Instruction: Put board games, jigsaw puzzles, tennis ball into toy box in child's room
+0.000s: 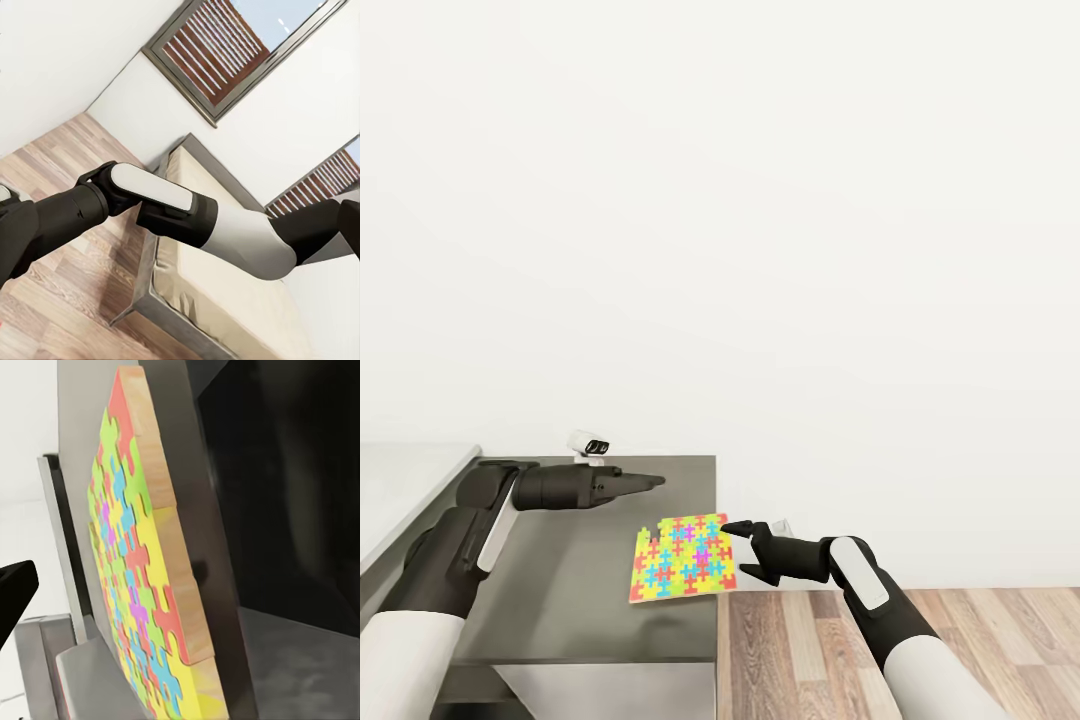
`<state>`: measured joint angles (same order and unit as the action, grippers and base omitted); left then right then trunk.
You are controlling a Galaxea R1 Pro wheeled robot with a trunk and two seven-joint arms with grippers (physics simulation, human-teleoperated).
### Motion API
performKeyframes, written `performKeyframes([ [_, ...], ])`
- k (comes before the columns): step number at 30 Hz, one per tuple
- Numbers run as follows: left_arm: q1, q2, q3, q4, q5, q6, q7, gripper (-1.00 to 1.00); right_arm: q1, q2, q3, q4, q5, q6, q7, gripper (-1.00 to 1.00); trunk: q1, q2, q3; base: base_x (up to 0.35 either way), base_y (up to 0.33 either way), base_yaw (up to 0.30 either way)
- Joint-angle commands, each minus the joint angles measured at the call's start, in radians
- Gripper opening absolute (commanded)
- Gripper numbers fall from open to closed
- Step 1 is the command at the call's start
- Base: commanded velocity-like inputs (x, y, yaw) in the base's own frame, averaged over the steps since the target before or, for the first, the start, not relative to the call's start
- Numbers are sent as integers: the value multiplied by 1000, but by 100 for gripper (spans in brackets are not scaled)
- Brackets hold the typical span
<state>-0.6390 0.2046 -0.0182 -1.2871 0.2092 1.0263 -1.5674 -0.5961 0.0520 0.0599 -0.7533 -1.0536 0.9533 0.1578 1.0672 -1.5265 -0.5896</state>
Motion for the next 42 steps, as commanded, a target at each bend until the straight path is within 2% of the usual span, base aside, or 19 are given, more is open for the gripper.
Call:
performKeyframes([
  [1, -1, 1, -2, 0, 1, 11, -3, 100, -1, 0, 0, 0, 10, 2, 9, 100, 0, -1, -1, 0, 27, 0],
  [28, -1, 1, -2, 0, 1, 9, -3, 100, -1, 0, 0, 0, 10, 2, 9, 100, 0, -1, -1, 0, 30, 0],
  [29, -1, 1, -2, 0, 1, 9, -3, 100, -1, 0, 0, 0, 10, 2, 9, -100, 0, -1, -1, 0, 0, 0],
  [36, -1, 2, 2, 2, 2, 13, -3, 100, -1, 0, 0, 0, 10, 2, 9, -100, 0, -1, -1, 0, 0, 0],
  [42, -1, 2, 61, 3, 5, 14, -3, 100, -1, 0, 0, 0, 10, 1, 10, -100, 0, -1, -1, 0, 0, 0],
])
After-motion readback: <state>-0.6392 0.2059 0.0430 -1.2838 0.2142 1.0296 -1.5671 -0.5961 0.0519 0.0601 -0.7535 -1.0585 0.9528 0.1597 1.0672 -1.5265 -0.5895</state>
